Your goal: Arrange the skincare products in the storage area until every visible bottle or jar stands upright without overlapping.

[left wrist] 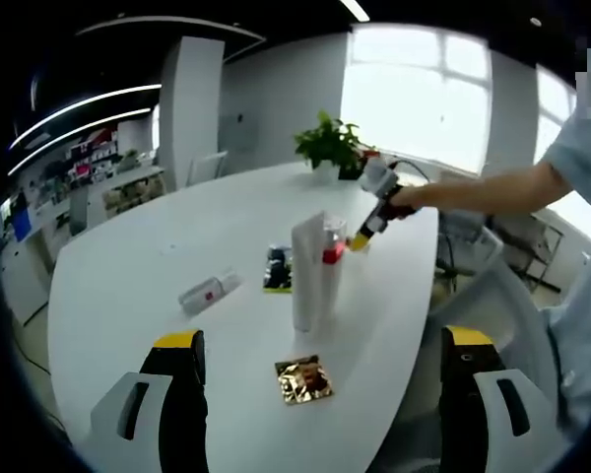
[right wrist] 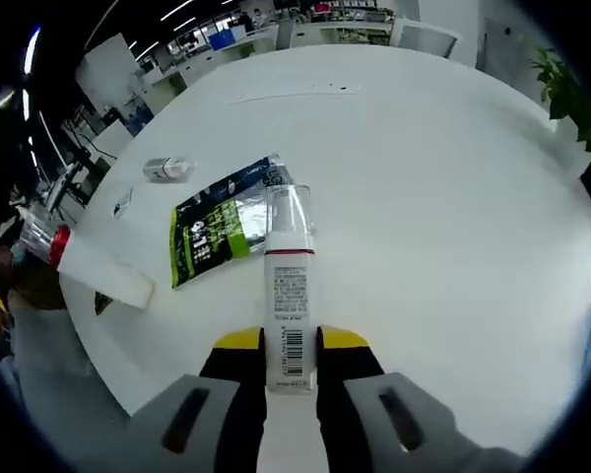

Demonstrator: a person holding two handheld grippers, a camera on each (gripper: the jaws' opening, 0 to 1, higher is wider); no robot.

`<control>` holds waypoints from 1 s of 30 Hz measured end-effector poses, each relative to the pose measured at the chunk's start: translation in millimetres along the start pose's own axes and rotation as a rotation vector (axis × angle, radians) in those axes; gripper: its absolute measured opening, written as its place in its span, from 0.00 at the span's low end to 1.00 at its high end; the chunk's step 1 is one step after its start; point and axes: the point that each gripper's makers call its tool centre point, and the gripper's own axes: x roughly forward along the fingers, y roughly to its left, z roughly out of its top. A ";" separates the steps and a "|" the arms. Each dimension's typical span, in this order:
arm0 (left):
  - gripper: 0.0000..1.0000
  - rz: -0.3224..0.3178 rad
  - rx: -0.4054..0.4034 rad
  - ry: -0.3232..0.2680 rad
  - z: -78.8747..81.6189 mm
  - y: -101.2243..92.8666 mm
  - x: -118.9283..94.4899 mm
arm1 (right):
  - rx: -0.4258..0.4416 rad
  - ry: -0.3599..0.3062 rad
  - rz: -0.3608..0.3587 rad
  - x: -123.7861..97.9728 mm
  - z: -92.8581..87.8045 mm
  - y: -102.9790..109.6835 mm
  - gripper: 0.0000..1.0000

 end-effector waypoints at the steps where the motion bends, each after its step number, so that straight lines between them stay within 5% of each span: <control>1: 0.97 -0.001 -0.001 -0.001 0.1 -0.8 0.5 | -0.009 -0.017 0.004 -2.3 -0.2 5.5 0.16; 21: 0.92 -0.045 -0.029 -0.019 2.4 -24.3 14.2 | -0.119 -0.240 0.209 -56.7 -17.4 117.5 0.17; 30: 0.86 -0.102 -0.037 -0.055 10.3 -40.3 18.9 | -0.132 -0.281 0.304 -73.7 -25.4 164.7 0.17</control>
